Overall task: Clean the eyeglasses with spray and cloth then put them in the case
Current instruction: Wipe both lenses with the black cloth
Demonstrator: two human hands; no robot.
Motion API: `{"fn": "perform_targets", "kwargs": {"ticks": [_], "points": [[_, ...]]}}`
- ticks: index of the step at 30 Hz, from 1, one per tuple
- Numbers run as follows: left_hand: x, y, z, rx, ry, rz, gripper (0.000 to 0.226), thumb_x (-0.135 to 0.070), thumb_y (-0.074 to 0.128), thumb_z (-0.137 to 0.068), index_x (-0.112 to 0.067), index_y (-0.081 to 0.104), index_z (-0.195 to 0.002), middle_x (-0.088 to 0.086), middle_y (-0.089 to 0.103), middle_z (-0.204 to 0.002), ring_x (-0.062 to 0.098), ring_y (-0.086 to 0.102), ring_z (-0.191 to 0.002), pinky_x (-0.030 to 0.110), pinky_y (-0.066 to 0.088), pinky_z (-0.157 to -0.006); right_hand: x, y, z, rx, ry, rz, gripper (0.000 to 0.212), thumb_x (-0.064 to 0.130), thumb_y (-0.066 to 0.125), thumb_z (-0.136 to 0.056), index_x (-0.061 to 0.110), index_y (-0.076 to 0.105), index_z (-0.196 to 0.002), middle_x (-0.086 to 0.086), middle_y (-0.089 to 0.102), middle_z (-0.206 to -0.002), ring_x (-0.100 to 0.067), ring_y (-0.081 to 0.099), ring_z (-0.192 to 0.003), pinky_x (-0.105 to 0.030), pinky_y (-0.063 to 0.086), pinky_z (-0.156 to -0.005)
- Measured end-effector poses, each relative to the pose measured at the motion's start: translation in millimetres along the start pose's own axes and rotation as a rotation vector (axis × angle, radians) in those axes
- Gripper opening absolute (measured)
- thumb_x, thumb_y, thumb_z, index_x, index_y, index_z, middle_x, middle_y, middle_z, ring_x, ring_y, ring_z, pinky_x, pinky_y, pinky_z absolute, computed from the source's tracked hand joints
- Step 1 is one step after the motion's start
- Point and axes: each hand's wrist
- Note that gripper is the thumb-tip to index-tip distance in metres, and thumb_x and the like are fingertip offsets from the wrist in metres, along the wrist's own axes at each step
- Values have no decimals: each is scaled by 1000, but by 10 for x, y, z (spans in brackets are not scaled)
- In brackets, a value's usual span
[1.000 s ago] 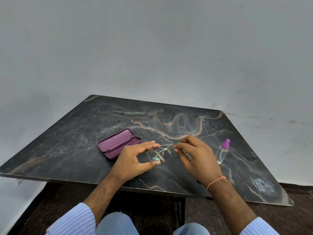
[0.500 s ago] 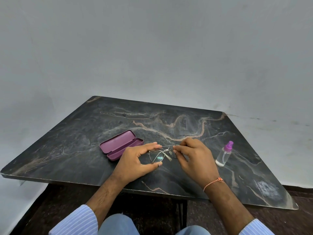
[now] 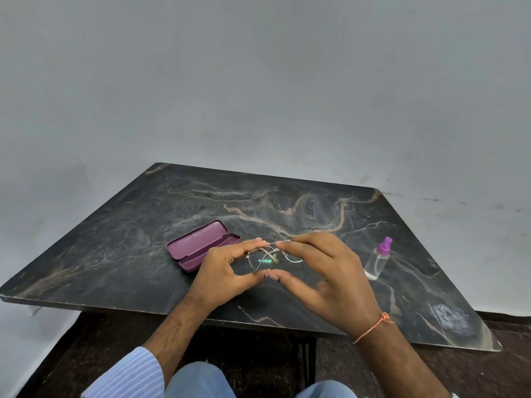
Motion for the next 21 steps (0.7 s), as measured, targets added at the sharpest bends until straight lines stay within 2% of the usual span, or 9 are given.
{"fn": "perform_targets", "kwargs": {"ticks": [2,4,7,12,17,21], "points": [[-36,-8,7,-1,-8,34,69,-59,92,-78,-28,76,-138,-10,76,-139,6,70,-134,42,56,-116,74,-11,-41,-37,-30,-10,36,43,84,-91,20,80,-117,8,75,-107,-19,68,-89,-34,55,-78],[-75,-11,14,-10,-15,45,68,-70,86,-79,-37,73,-136,-12,77,-138,4,71,-132,38,57,-115,113,-13,-67,-74,-66,-18,28,39,83,-93,18,82,-111,7,76,-104,-19,68,-85,-33,54,-76],[-78,-7,13,-15,-14,25,62,-60,89,-79,-40,72,-136,-15,77,-137,2,71,-130,39,58,-113,118,4,-73,-107,-99,-22,18,32,82,-95,18,83,-106,7,77,-101,-19,68,-82,-33,54,-74],[-32,-1,3,-25,-7,26,63,-45,94,-79,-32,74,-137,-13,77,-137,4,72,-130,39,58,-114,89,15,-36,-147,-80,-40,13,27,83,-94,17,84,-103,7,78,-99,-21,70,-83,-36,55,-73],[54,29,1,-48,-26,26,64,-23,100,-77,-25,77,-137,-12,78,-136,6,73,-129,43,58,-114,12,38,29,-224,33,-68,10,26,83,-93,19,84,-99,10,77,-98,-15,72,-87,-36,57,-74],[106,39,-3,-60,-63,70,65,-21,101,-77,-20,77,-137,-8,79,-134,10,75,-126,46,59,-112,-125,78,91,-249,159,-85,9,24,86,-91,23,83,-99,15,76,-97,-8,69,-88,-27,54,-70]]}}
Point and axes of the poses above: each hand's wrist, its own z-axis away from the middle knuckle, its own y-axis out of the palm, x = y × z
